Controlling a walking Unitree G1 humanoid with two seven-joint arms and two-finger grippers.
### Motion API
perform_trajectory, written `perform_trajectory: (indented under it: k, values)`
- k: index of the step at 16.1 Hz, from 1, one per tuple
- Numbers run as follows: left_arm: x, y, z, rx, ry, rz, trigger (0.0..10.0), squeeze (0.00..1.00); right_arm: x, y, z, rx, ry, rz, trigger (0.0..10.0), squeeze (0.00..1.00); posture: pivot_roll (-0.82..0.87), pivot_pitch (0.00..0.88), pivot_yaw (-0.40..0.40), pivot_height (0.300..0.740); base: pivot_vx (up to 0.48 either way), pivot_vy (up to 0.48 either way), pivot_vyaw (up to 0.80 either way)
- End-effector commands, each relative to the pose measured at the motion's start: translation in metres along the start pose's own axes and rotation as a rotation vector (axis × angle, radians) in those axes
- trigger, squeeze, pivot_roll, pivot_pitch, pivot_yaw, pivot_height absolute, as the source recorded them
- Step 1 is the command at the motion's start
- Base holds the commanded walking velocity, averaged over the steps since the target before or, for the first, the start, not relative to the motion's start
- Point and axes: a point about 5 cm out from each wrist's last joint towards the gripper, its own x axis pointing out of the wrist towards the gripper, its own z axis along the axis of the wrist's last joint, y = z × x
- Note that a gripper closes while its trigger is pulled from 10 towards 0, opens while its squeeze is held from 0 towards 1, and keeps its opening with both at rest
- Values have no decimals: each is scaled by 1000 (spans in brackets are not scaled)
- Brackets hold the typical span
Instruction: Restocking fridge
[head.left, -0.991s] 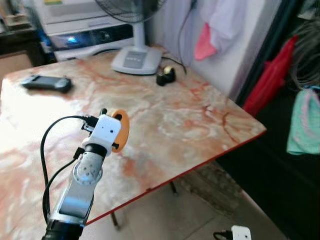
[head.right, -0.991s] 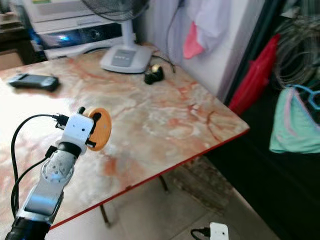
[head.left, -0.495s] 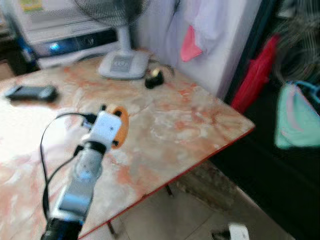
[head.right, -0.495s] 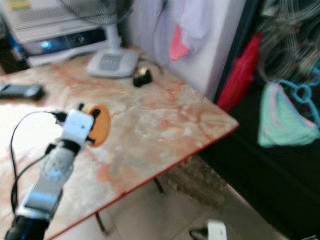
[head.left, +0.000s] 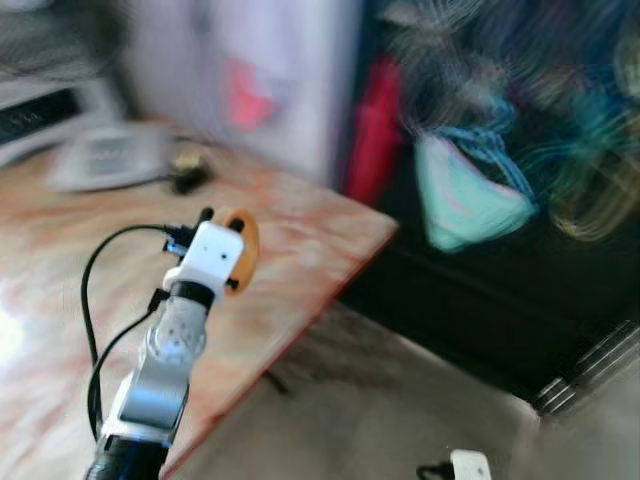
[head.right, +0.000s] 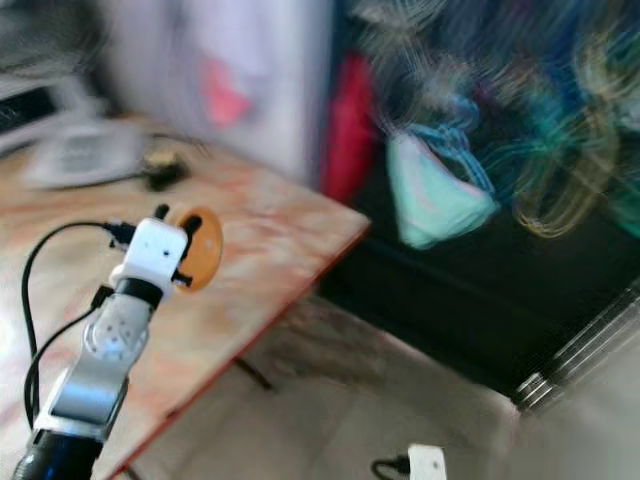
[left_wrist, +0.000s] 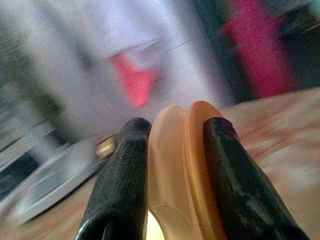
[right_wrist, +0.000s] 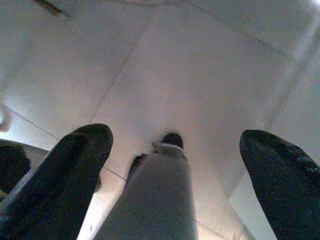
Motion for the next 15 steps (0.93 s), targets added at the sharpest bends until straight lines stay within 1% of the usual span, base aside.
perform_trajectory:
  k: [1,4,6,12,13,14,15]
  values:
    - [2,2,7,13,-34,4,10000,0,0,-6,1,2,2,-15,10000,0,85,0,-20,740,0,0,-800]
    - [3,2,9,1,-51,1,10000,0,0,-5,1,1,10,-4,10000,0,83,0,-19,740,0,0,-800]
    - [3,-2,10,-3,-52,-16,10000,0,0,-5,0,0,17,2,10000,0,81,0,-17,740,0,0,-800]
    - [2,-6,9,-4,-58,-39,10000,0,0,-5,-1,-7,29,12,10000,0,78,0,-16,740,0,0,-800]
    - [2,-7,8,8,-54,-44,10000,0,0,-5,-1,-9,32,15,10000,0,77,0,-17,740,0,-398,-800]
    - [2,-7,7,-13,-48,-35,10000,0,0,-5,-1,-10,33,16,10000,0,76,0,-18,740,0,0,-800]
    - [2,-7,6,-17,-46,-33,10000,0,0,-5,-1,-11,33,17,10000,0,76,0,-18,740,0,0,-800]
